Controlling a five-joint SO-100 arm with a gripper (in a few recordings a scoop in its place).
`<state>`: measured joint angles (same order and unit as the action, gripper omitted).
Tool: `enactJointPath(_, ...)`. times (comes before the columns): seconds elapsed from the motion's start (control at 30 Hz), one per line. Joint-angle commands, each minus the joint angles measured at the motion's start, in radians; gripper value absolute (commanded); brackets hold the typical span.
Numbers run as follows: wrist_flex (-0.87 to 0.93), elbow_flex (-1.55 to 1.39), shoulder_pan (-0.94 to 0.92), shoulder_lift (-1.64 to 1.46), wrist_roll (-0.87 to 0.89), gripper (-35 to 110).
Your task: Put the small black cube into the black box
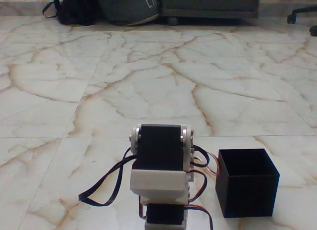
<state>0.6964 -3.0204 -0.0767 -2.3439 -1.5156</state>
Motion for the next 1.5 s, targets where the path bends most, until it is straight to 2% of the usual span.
enactJointPath(0.0, 0.049, -0.002, -0.005, -0.021, 0.015, 5)
enactJointPath(0.13, 0.037, -0.025, -0.006, -0.026, 0.051, 4)
enactJointPath(0.2, -0.046, -0.061, -0.006, -0.023, 0.031, 3)
enactJointPath(0.3, -0.043, -0.061, -0.003, -0.021, -0.038, 3)
enactJointPath(1.47, -0.043, -0.061, -0.002, -0.023, -0.028, 3)
